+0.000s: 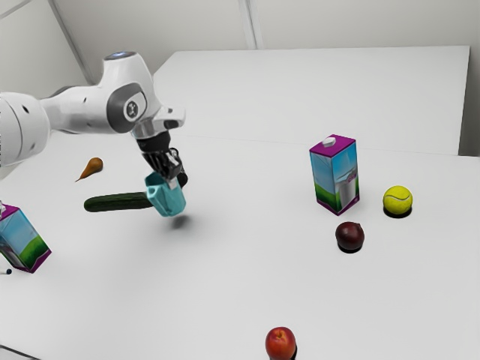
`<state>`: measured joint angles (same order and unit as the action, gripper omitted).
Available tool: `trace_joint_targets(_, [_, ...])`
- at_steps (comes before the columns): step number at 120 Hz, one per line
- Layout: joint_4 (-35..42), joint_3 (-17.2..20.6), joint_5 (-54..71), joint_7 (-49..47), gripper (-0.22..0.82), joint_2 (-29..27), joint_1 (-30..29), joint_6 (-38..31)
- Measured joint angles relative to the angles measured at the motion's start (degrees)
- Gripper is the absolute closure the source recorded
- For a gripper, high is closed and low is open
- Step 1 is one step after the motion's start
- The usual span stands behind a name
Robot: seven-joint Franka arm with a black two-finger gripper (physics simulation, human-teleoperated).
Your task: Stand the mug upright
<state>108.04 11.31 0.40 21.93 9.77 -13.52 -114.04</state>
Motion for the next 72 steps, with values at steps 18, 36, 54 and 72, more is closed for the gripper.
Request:
trace_joint_targets(18, [0.8, 0.8, 2.6, -4.8, 0.79, 2.2, -0.1, -1.8])
trace_joint_targets(36, [1.0, 1.0, 4.1, -8.7, 0.79, 3.8, 0.0, -2.9])
trace_joint_targets(54, [1.0, 1.0, 4.5, -11.7, 0.69, 4.2, 0.3, -3.7])
trace_joint_targets(72, [1.0, 1.0, 4.5, -13.9, 0.37, 4.4, 0.3, -4.1])
